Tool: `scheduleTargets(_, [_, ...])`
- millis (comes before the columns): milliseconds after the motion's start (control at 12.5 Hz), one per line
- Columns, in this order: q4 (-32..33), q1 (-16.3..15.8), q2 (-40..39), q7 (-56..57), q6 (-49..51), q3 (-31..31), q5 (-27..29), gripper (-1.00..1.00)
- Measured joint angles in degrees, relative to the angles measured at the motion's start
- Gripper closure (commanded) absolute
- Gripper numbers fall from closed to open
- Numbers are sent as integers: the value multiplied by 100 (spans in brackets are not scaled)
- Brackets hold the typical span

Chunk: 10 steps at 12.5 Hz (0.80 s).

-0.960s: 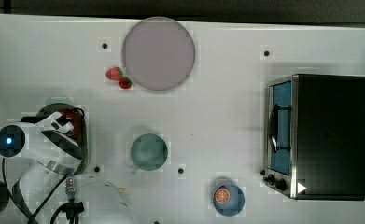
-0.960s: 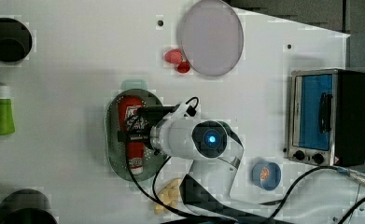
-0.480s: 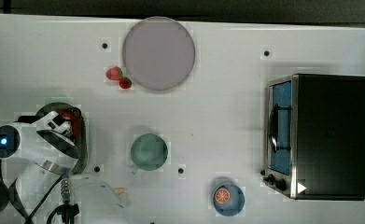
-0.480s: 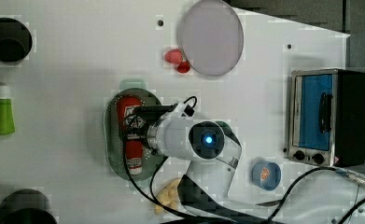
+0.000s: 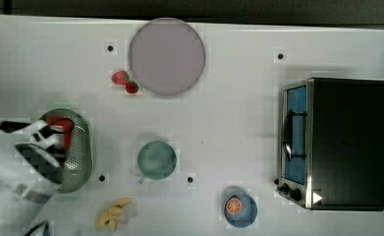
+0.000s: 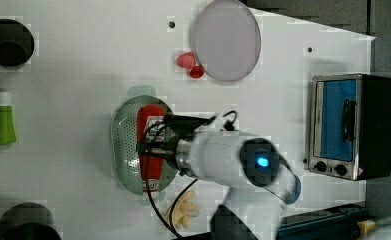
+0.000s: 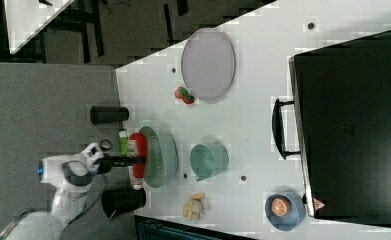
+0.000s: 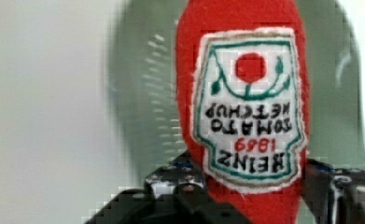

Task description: Pick ketchup from strainer and place it on the table

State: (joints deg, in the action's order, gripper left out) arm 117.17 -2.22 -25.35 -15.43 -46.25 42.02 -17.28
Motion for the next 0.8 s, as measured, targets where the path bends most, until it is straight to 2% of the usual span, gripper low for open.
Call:
scheduleTargets(160, [-179, 152, 674, 4, 459, 204, 387, -21])
scheduleTargets(320, [-375, 212, 1241, 74, 1007, 210, 475, -21])
scheduleTargets(560, [-716, 350, 1385, 527, 1343, 185, 440, -21])
scheduleTargets(800, [-660, 646, 1362, 917, 1348, -201, 438, -21])
